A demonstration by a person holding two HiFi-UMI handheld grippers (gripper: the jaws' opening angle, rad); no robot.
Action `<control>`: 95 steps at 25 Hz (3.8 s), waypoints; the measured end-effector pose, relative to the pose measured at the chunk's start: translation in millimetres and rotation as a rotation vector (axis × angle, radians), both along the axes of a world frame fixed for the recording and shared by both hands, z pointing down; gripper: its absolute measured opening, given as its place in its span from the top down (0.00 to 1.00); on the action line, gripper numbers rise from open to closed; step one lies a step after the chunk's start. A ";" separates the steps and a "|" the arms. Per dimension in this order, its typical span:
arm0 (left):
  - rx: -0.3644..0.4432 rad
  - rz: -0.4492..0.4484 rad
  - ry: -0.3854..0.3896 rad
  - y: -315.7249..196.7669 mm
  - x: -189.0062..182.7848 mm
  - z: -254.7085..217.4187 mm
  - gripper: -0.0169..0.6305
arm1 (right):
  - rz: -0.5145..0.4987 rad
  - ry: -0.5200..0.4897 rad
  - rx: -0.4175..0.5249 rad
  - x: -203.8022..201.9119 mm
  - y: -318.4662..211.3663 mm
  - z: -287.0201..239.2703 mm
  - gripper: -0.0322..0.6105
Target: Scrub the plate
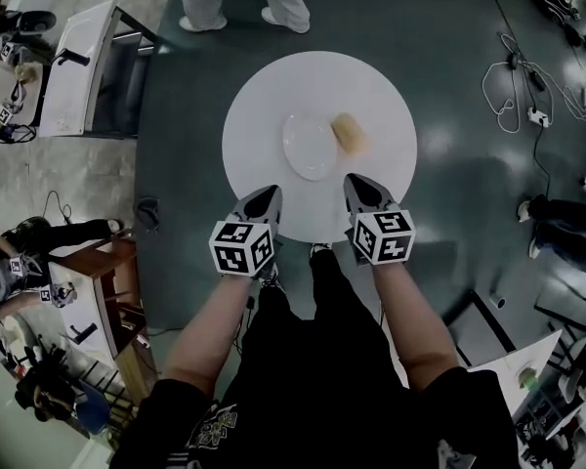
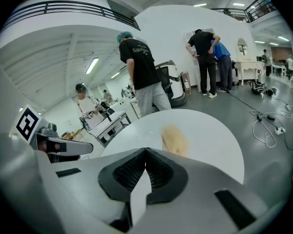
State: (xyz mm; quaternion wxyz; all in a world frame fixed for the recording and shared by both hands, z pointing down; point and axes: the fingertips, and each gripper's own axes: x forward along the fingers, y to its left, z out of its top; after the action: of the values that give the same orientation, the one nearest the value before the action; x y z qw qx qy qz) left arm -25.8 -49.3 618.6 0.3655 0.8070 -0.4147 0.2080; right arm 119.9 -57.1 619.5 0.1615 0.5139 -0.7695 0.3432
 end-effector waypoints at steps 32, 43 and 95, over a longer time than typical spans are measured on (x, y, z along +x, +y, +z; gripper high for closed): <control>-0.081 -0.103 -0.062 -5.7 -9.9 47.0 0.96 | 0.171 -0.253 -0.420 -14.8 -41.3 101.0 0.79; -0.102 -0.117 -0.059 -3.8 -13.2 49.5 0.96 | 0.169 -0.455 -0.377 -27.1 -39.1 84.5 0.90; -0.046 -0.239 0.294 -45.5 -5.2 -0.7 0.94 | -0.145 0.266 0.031 34.2 -69.5 37.6 0.70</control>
State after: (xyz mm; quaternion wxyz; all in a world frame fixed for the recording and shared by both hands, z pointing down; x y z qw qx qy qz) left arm -30.9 -94.8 617.9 0.4627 0.7650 -0.4449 0.0524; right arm 154.1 -126.6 657.1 0.2784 0.5002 -0.7817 0.2474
